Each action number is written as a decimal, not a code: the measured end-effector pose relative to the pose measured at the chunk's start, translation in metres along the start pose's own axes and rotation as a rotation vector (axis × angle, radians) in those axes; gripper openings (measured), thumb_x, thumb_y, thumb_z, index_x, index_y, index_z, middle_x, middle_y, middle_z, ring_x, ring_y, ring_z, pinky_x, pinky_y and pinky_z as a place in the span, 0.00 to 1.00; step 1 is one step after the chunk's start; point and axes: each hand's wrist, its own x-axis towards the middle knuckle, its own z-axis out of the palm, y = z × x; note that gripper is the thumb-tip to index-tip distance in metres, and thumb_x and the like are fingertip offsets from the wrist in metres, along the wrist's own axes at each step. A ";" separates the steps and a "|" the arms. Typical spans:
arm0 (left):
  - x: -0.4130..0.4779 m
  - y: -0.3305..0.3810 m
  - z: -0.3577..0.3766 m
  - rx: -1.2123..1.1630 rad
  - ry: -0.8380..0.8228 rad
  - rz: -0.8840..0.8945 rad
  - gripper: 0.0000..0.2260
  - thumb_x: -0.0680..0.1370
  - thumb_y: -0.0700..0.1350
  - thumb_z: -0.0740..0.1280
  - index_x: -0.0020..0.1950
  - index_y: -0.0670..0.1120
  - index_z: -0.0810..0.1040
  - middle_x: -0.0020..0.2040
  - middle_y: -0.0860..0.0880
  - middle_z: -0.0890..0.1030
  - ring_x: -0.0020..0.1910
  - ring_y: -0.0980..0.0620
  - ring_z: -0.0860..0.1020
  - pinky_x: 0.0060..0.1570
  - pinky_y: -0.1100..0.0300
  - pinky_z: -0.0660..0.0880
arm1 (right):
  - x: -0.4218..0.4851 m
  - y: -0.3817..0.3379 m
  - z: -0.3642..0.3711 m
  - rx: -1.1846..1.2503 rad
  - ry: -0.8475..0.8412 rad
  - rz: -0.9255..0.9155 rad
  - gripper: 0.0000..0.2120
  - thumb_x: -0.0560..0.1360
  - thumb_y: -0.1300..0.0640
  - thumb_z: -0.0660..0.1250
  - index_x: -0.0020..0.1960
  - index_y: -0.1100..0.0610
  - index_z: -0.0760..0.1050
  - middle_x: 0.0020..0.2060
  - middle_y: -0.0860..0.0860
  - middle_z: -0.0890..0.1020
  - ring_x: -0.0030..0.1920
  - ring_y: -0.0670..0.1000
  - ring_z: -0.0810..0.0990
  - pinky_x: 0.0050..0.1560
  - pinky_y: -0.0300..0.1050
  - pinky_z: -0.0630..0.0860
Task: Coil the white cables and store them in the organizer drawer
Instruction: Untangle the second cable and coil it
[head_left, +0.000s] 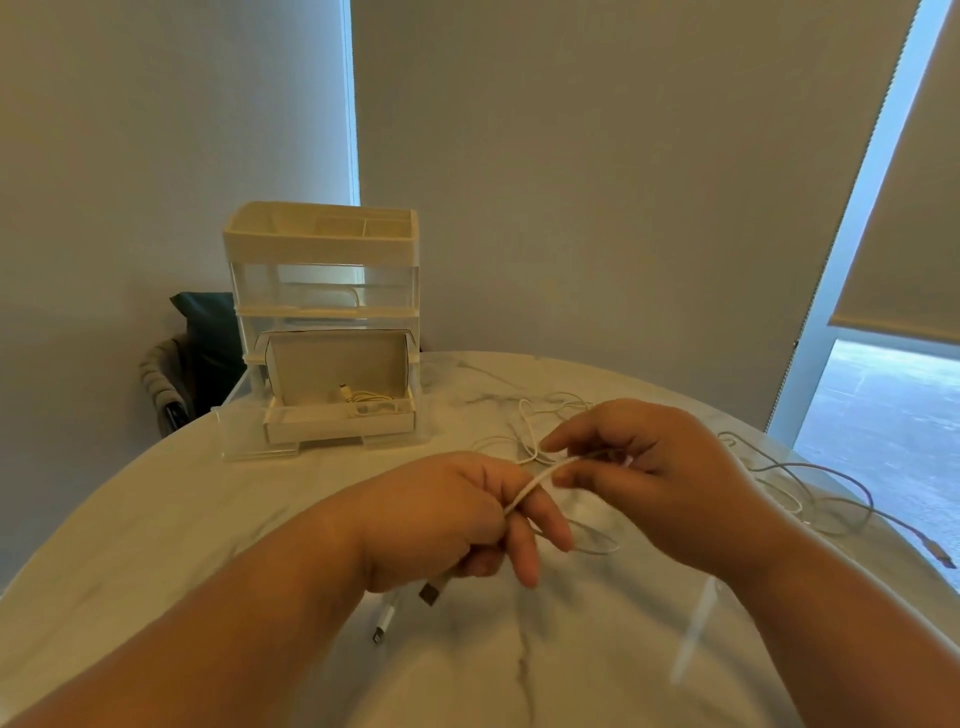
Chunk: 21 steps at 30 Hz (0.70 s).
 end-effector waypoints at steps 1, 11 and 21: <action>-0.002 0.002 -0.002 -0.063 0.019 0.034 0.18 0.70 0.32 0.55 0.47 0.41 0.84 0.32 0.43 0.80 0.26 0.52 0.67 0.27 0.62 0.64 | 0.002 0.006 -0.002 0.110 0.028 0.061 0.13 0.73 0.60 0.75 0.43 0.41 0.83 0.38 0.41 0.84 0.41 0.41 0.82 0.42 0.30 0.73; -0.011 0.015 -0.013 -0.795 -0.049 0.455 0.12 0.77 0.47 0.61 0.40 0.43 0.79 0.23 0.52 0.71 0.22 0.56 0.61 0.26 0.62 0.59 | 0.003 0.025 0.020 0.472 -0.014 0.409 0.09 0.80 0.58 0.65 0.46 0.56 0.84 0.30 0.49 0.77 0.29 0.45 0.70 0.32 0.38 0.68; -0.017 0.026 -0.027 -1.016 0.399 0.528 0.13 0.78 0.44 0.59 0.56 0.43 0.81 0.39 0.51 0.82 0.30 0.58 0.75 0.29 0.65 0.71 | -0.002 -0.001 0.045 0.138 -0.187 0.323 0.08 0.80 0.55 0.67 0.50 0.50 0.85 0.33 0.35 0.82 0.36 0.35 0.78 0.40 0.27 0.71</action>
